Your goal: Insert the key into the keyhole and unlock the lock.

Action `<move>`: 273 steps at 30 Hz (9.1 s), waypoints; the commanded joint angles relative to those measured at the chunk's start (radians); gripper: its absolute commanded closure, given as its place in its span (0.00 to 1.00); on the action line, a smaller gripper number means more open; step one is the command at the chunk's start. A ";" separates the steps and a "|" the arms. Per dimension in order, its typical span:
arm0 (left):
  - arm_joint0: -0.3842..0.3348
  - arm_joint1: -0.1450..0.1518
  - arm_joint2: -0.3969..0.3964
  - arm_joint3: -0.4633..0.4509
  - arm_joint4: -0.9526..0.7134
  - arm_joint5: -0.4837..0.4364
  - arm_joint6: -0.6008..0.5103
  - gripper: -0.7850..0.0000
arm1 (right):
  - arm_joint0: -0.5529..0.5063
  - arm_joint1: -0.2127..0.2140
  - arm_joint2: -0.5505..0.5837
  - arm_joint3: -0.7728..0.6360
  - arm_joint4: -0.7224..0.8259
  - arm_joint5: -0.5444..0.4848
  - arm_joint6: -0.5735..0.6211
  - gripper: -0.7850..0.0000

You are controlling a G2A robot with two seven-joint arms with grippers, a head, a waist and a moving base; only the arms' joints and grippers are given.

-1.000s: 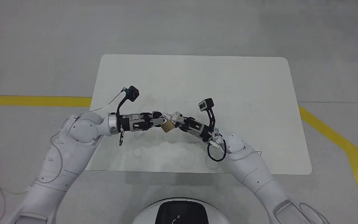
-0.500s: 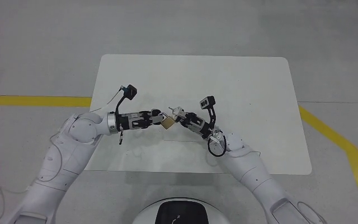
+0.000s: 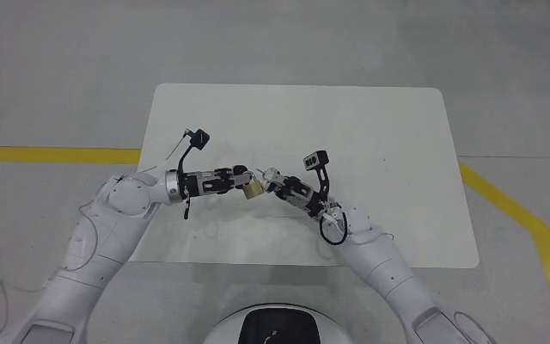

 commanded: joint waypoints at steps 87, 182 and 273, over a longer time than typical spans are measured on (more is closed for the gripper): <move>-0.161 -0.156 0.154 0.281 -0.418 0.369 0.092 1.00 | -0.256 0.006 0.137 -0.337 -0.615 0.093 -0.608 1.00; -0.122 -0.308 0.205 0.238 -0.317 0.308 0.566 1.00 | -0.269 -0.124 0.106 -0.302 -1.103 0.182 -1.457 1.00; -0.053 -0.363 0.106 0.167 -0.069 0.353 0.570 1.00 | -0.322 -0.188 0.188 -0.316 -1.184 0.183 -1.385 1.00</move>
